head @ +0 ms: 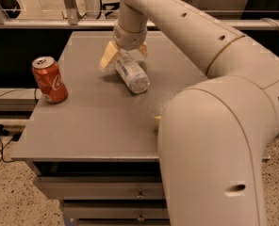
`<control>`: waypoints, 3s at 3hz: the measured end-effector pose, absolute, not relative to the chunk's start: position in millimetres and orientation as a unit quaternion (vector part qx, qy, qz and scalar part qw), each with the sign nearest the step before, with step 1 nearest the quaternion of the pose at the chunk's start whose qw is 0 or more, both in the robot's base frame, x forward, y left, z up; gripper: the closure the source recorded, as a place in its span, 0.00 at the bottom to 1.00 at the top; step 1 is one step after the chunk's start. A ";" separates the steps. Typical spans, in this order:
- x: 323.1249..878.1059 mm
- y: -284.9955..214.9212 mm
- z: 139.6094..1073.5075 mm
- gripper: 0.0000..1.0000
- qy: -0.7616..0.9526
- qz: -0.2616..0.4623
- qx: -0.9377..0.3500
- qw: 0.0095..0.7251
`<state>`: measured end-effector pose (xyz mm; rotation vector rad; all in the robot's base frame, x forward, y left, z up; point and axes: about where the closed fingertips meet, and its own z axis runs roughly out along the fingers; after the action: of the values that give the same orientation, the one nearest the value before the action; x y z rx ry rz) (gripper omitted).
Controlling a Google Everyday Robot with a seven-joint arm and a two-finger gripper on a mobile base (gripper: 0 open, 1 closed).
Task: Place blue plastic bottle upright
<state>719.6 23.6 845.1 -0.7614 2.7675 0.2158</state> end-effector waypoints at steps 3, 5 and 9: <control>742.3 21.1 898.2 0.84 0.936 0.088 -0.262 0.218; 755.5 10.8 969.5 1.00 0.867 0.115 -0.315 0.368; 806.3 60.7 985.7 1.00 0.719 0.166 -0.411 0.536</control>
Offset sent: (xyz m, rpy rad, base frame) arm 0.0225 -0.0072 0.0489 0.0211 -0.1352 -0.0500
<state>806.3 60.7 985.7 -0.9775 1.7120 0.3952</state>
